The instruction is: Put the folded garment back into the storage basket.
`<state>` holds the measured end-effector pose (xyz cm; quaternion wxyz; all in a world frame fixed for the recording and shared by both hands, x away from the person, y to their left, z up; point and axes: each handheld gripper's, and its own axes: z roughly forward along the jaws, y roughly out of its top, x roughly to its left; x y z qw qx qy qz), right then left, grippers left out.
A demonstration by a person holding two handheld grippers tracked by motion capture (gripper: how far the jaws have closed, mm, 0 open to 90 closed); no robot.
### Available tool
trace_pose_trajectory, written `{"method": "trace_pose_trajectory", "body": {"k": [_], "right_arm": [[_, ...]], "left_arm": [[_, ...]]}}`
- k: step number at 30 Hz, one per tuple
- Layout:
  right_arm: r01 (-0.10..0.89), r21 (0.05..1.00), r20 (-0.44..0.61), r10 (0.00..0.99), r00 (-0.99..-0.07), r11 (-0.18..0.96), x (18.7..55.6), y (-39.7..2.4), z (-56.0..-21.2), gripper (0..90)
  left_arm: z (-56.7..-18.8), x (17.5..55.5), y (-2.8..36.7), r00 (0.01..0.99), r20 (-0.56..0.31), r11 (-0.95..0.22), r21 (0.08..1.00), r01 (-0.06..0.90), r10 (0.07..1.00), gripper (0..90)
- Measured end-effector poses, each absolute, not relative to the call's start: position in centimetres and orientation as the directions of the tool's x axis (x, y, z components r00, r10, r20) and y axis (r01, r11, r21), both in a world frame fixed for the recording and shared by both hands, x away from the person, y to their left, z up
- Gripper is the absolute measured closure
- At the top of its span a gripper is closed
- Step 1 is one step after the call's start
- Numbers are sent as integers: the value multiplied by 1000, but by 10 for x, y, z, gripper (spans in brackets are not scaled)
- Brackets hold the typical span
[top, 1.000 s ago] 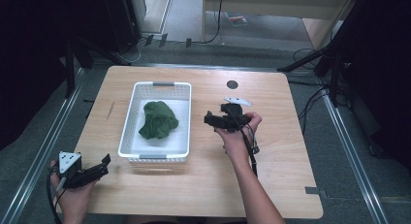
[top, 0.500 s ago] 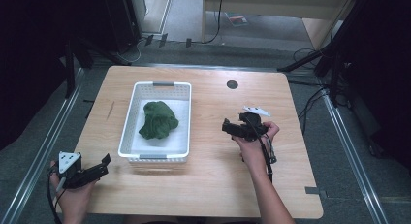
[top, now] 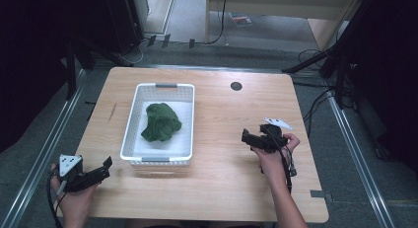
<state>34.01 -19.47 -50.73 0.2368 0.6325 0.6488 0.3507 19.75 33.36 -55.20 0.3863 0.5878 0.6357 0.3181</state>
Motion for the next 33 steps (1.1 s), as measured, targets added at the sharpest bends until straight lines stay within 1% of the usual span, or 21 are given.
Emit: {"method": "trace_pose_trajectory", "body": {"k": [8, 24, 33], "right_arm": [[644, 763, 143, 986, -84, -56, 328, -220, -521, 0], [633, 766, 158, 987, -17, -111, 301, -272, -539, 0], [618, 777, 149, 989, 5, -120, 286, -294, -543, 0]], "left_arm": [[-552, 197, 334, -14, -118, 109, 859, 501, 993, 0], [-552, 197, 334, -19, -119, 113, 860, 499, 993, 0], [-552, 197, 334, -22, -124, 119, 863, 492, 992, 0]]}}
